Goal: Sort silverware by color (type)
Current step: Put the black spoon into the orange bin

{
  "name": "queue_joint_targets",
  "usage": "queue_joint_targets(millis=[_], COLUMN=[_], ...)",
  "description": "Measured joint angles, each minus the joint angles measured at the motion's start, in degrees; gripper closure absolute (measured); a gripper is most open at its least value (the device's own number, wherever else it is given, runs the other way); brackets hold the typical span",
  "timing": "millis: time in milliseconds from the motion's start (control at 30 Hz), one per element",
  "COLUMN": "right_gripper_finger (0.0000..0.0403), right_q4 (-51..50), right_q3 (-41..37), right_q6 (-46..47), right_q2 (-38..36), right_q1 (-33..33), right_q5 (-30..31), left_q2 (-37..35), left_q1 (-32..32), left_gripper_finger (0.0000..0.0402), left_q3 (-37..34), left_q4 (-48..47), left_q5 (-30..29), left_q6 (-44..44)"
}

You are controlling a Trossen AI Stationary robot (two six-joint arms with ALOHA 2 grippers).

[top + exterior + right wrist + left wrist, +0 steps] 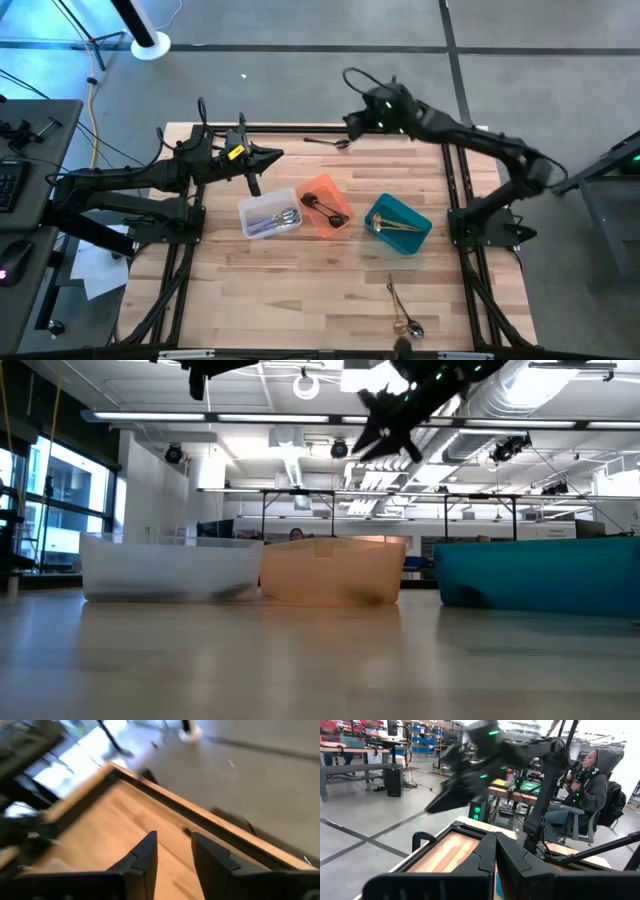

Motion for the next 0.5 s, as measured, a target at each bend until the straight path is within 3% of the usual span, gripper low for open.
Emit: queue_joint_targets(millis=[200, 500], right_gripper_finger=[0.0263, 0.0247], right_q4=[-10.9, -19.1], right_q3=[8.0, 8.4], right_q6=[6.6, 13.1], right_q2=[11.7, 23.8], right_q1=[-7.1, -12.1], right_q5=[-2.1, -10.0], left_q2=[0.0, 0.0], left_q1=[0.0, 0.0], left_gripper_finger=[0.0401, 0.0401], left_q3=[0.0, 0.0], left_q4=[0.0, 0.0], left_q5=[0.0, 0.0], left_q6=[0.0, 0.0])
